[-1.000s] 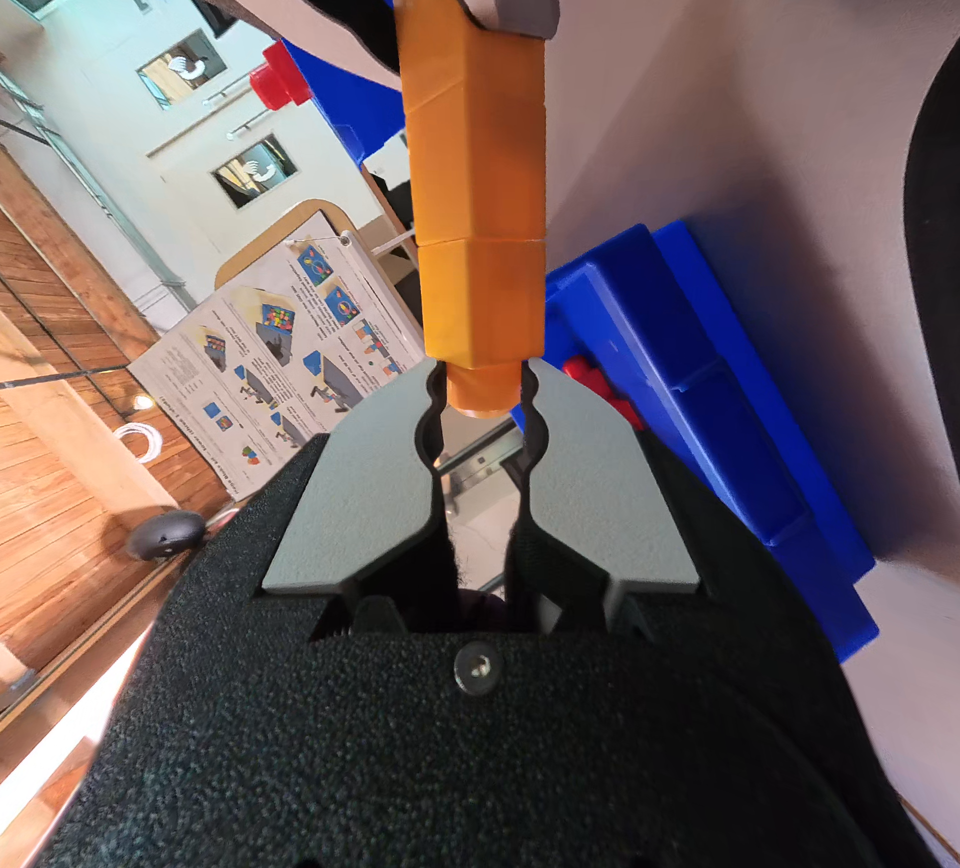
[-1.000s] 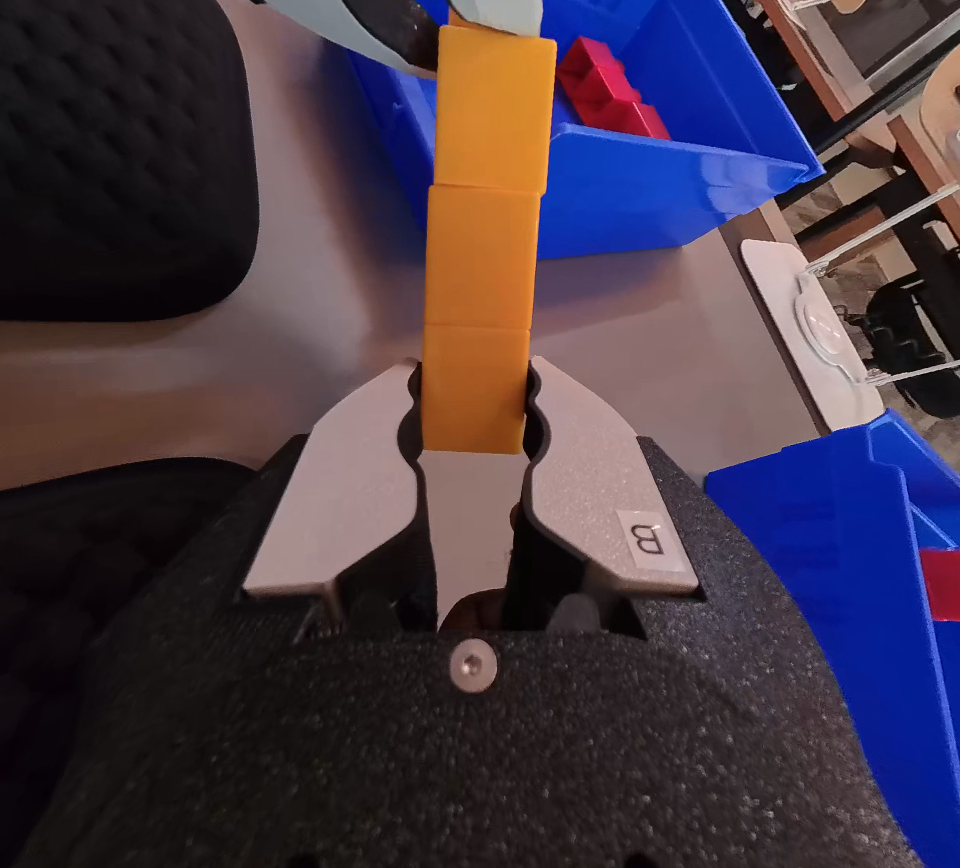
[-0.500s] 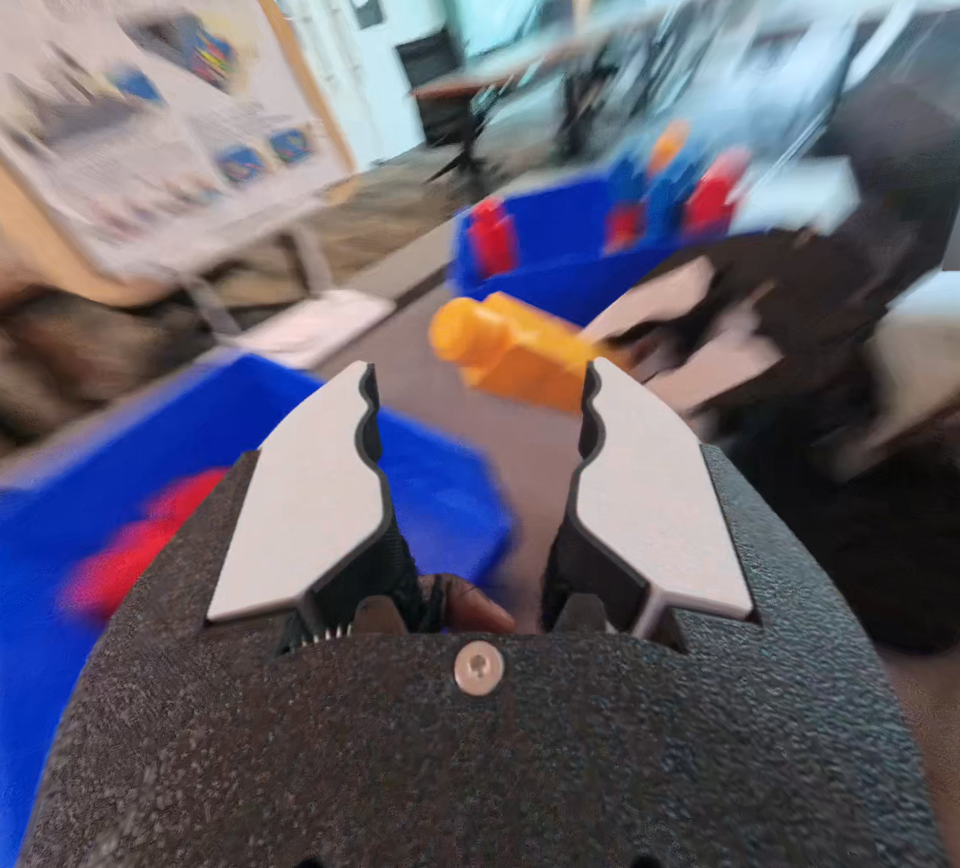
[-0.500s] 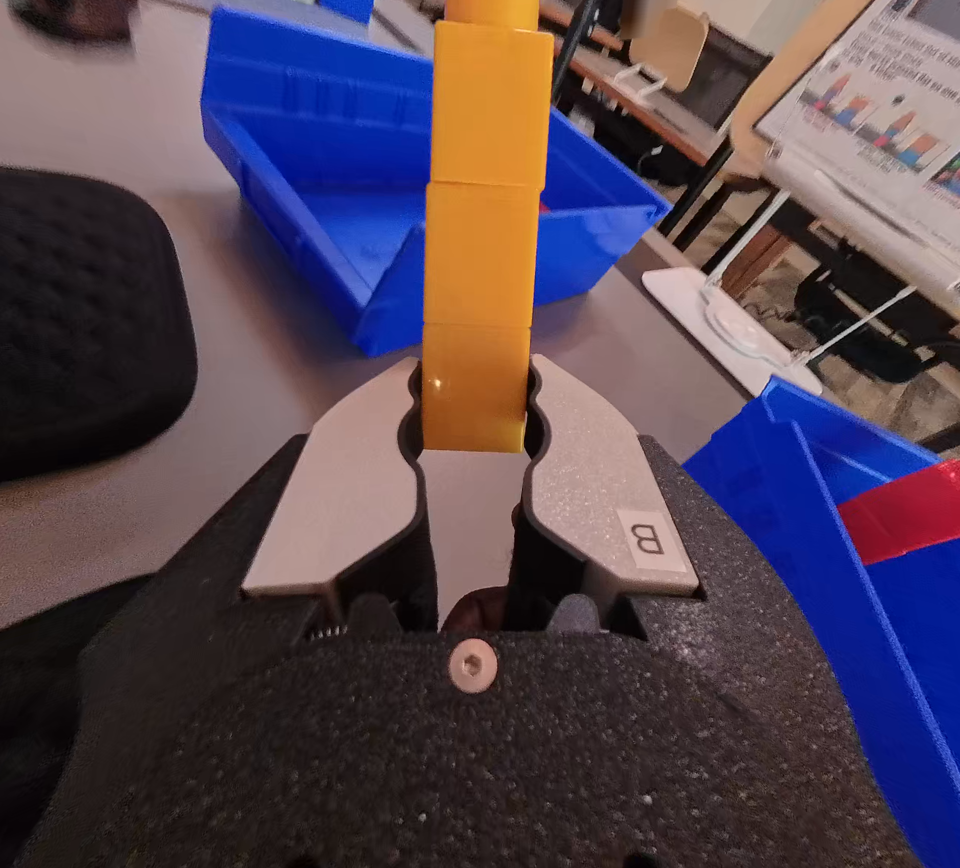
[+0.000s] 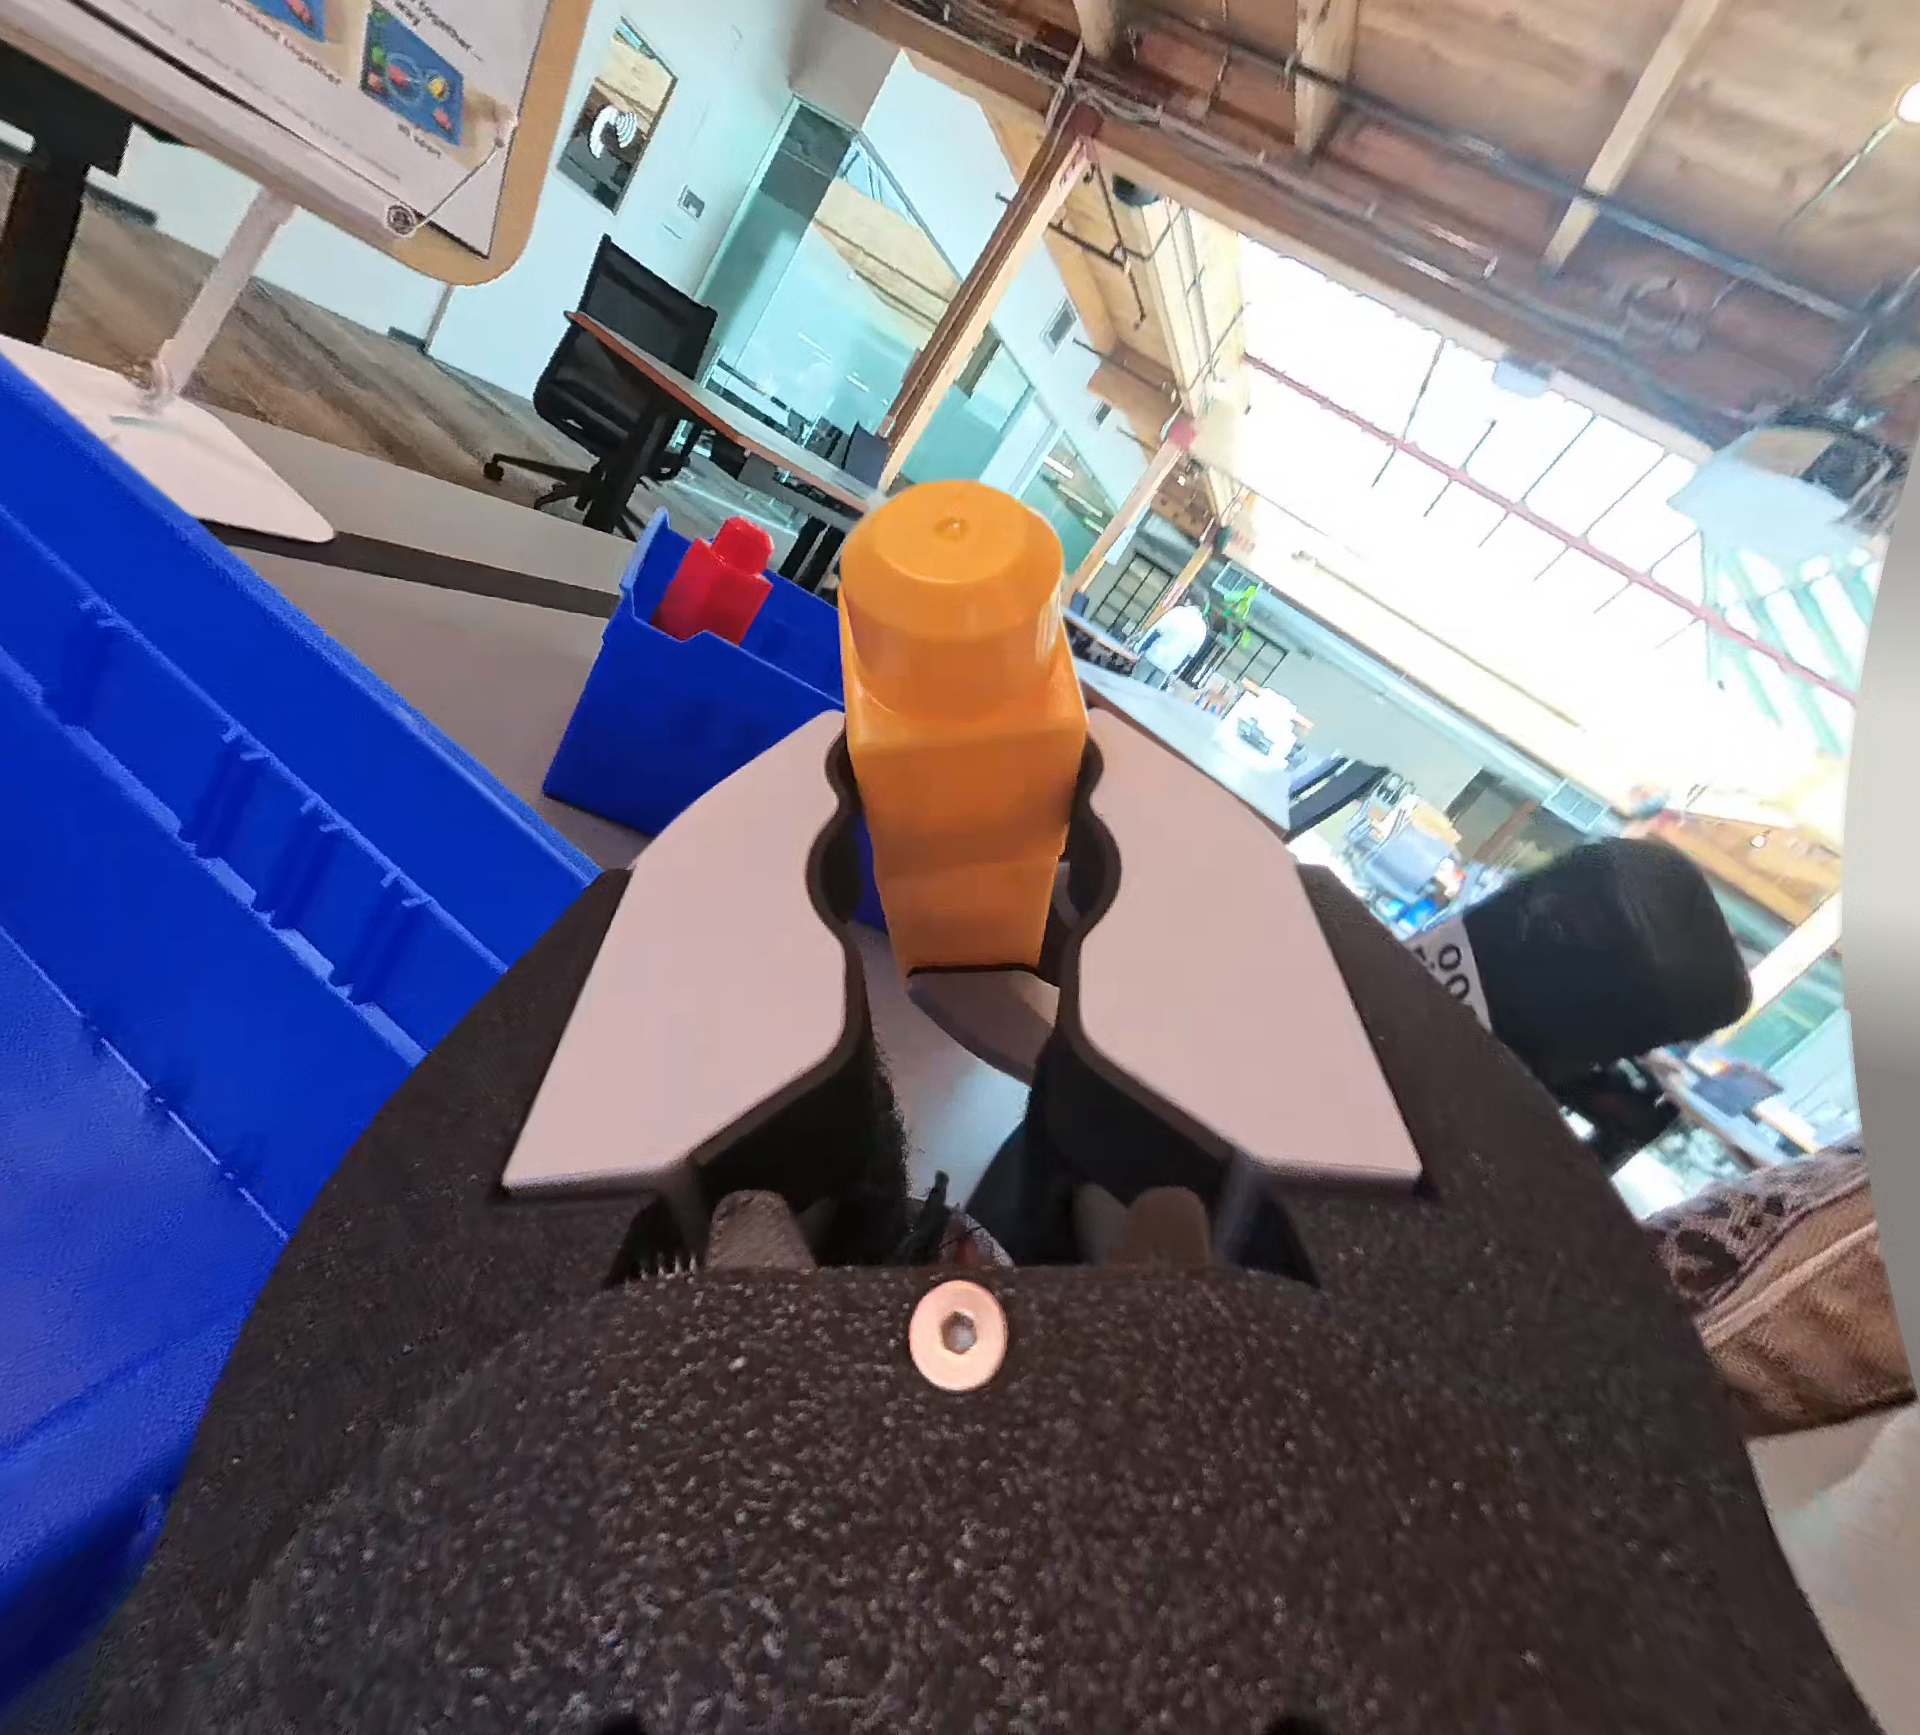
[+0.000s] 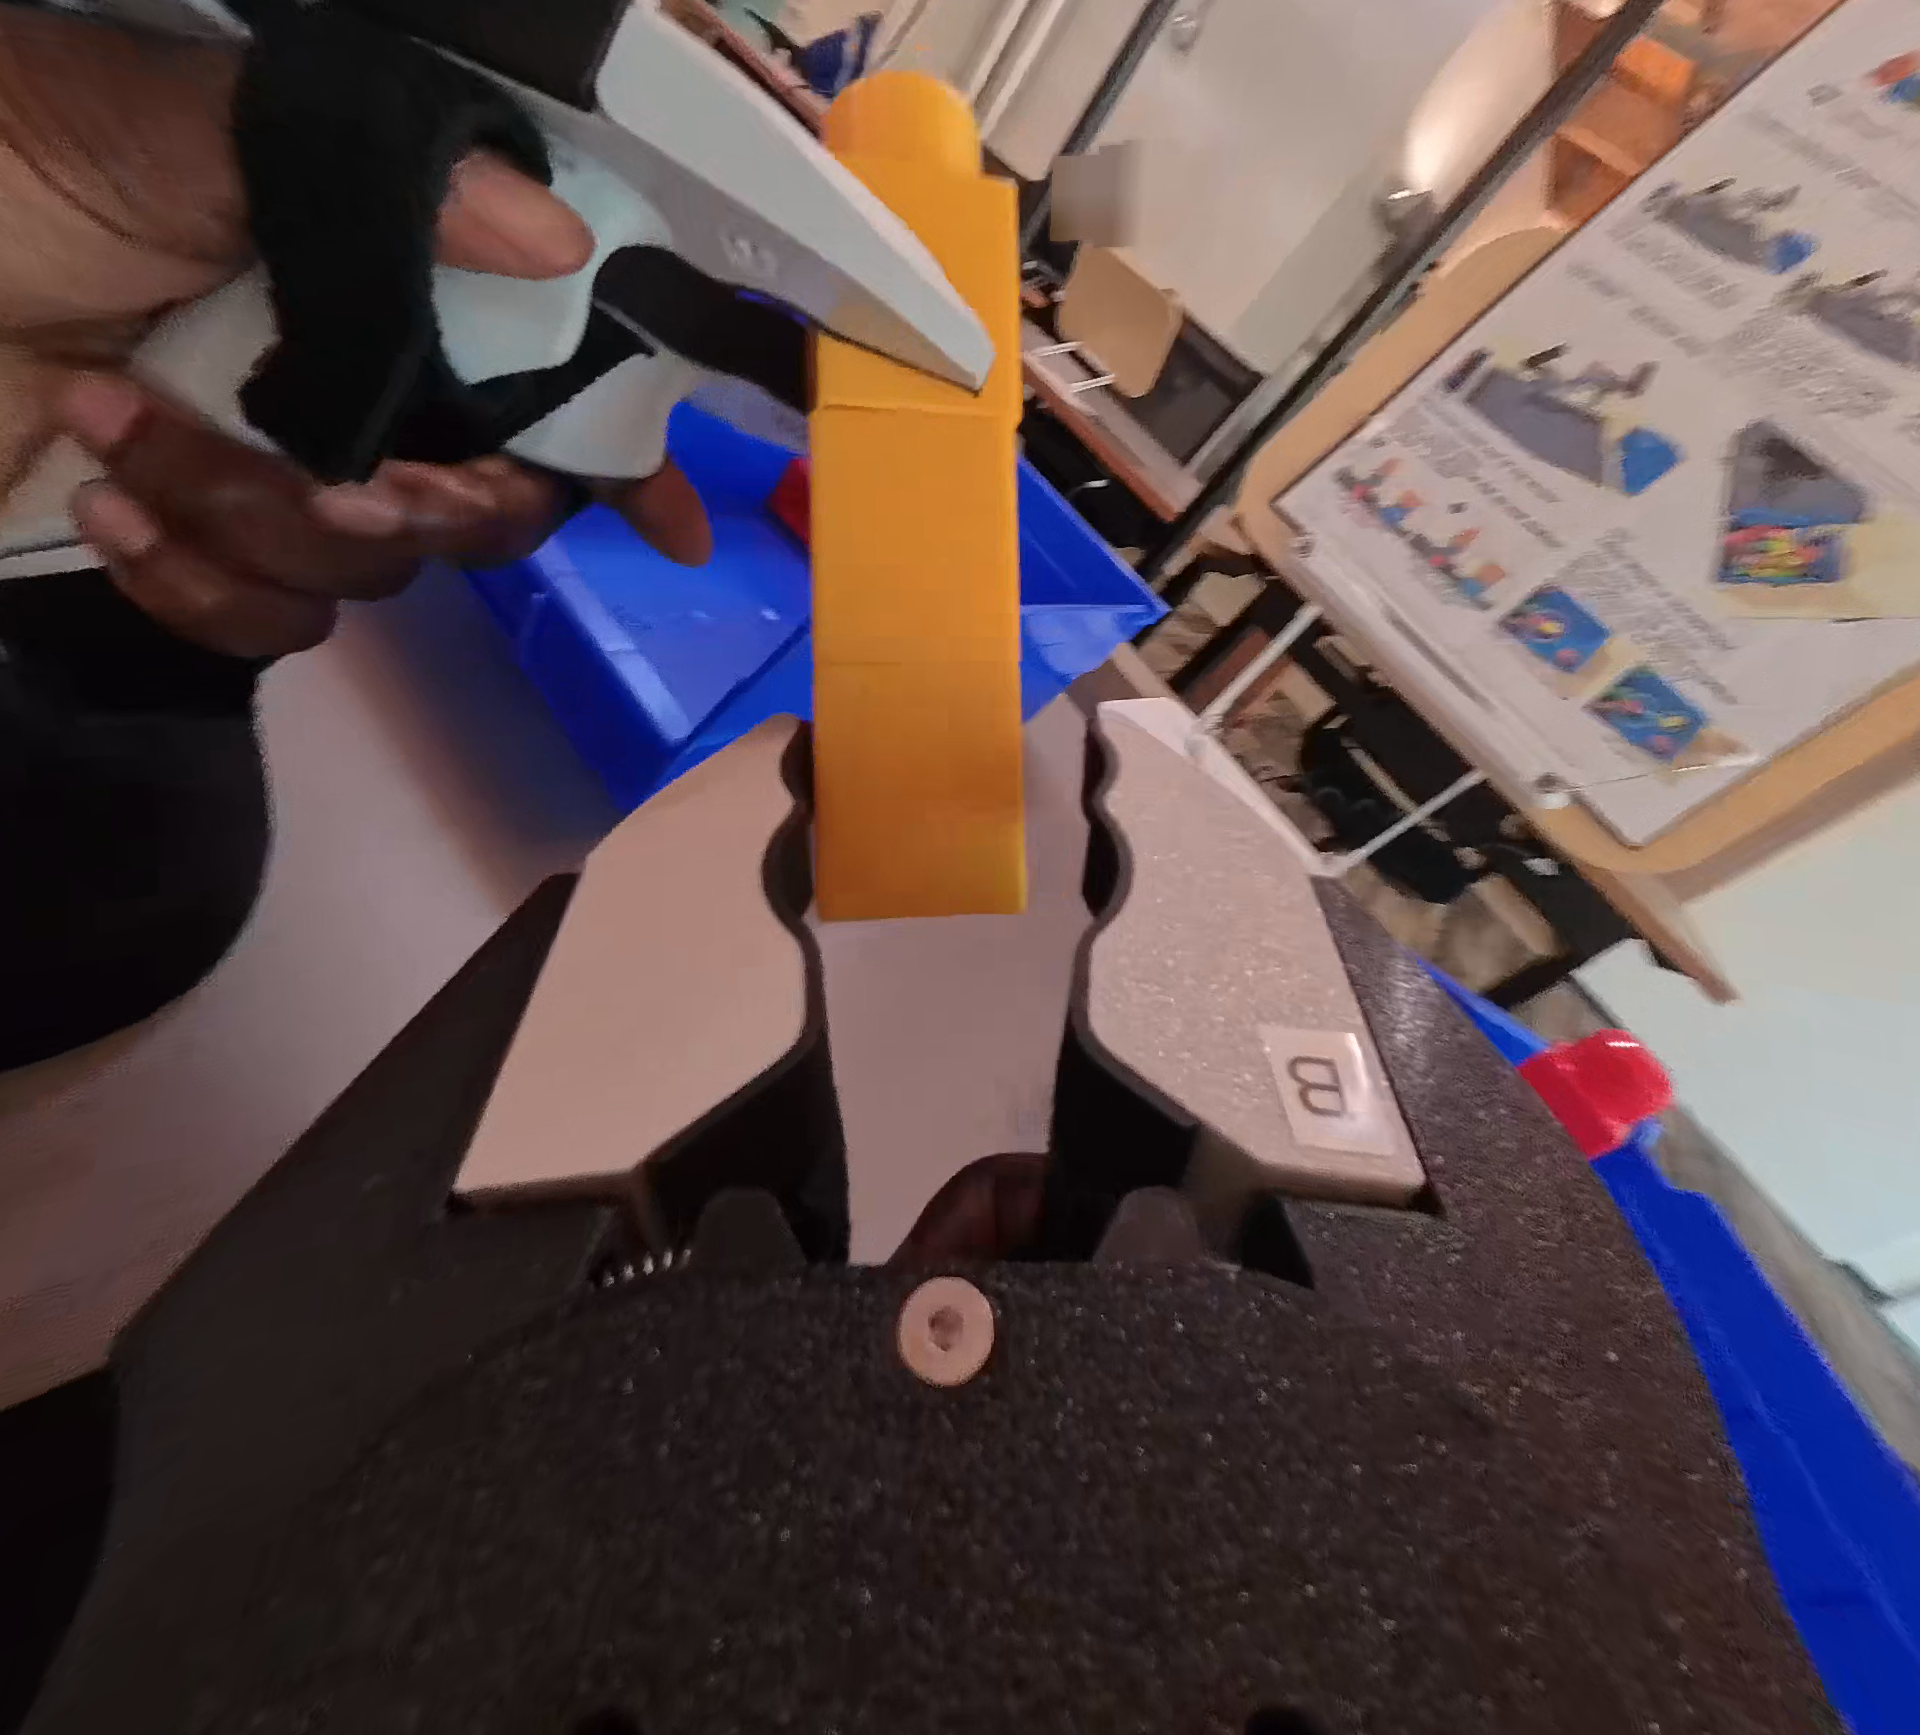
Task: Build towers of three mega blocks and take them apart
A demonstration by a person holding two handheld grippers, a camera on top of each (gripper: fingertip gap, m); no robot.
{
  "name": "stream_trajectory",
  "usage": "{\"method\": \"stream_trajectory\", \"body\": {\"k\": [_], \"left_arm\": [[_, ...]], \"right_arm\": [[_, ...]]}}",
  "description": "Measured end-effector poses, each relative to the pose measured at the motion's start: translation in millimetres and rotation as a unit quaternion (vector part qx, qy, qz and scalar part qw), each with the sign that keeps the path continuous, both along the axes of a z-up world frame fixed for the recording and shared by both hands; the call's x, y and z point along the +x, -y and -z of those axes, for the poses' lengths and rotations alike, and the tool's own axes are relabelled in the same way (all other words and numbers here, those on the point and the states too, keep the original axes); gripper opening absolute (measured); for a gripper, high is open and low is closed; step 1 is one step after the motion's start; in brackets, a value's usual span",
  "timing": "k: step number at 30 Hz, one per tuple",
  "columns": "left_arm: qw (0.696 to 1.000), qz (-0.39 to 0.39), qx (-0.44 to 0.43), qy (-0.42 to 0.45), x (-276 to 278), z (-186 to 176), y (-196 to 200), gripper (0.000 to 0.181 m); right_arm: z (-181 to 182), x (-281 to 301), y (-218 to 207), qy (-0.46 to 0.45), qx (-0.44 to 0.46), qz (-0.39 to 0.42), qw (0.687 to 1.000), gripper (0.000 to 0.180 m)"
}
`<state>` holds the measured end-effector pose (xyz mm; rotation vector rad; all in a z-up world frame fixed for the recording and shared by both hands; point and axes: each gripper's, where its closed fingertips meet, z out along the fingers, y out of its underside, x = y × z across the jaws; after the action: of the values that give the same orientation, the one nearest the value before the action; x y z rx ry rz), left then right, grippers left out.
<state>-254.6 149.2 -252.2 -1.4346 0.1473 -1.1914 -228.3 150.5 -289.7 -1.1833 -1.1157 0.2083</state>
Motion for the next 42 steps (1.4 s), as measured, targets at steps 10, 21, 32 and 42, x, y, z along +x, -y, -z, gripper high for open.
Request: {"method": "stream_trajectory", "body": {"k": [10, 21, 32, 42], "left_arm": [[0.999, 0.021, 0.016, -0.034, 22.0, 10.3, 5.1, 0.037], [0.996, 0.038, 0.017, -0.082, 24.8, 17.2, 8.0, 0.037], [0.993, 0.029, -0.001, -0.115, 24.4, 22.9, 8.9, 0.036], [0.991, 0.046, 0.024, -0.127, 24.9, 20.3, 14.2, 0.036]], "right_arm": [[-5.4, -3.3, 7.4, -0.016, 0.008, -0.010, 1.000, 0.036], [4.2, -4.3, 9.9, -0.030, -0.061, -0.053, 0.996, 0.035], [6.9, -3.2, 7.4, 0.003, -0.020, -0.033, 0.999, 0.036], [2.3, -2.6, 10.4, 0.015, 0.028, -0.024, 0.999, 0.036]]}}
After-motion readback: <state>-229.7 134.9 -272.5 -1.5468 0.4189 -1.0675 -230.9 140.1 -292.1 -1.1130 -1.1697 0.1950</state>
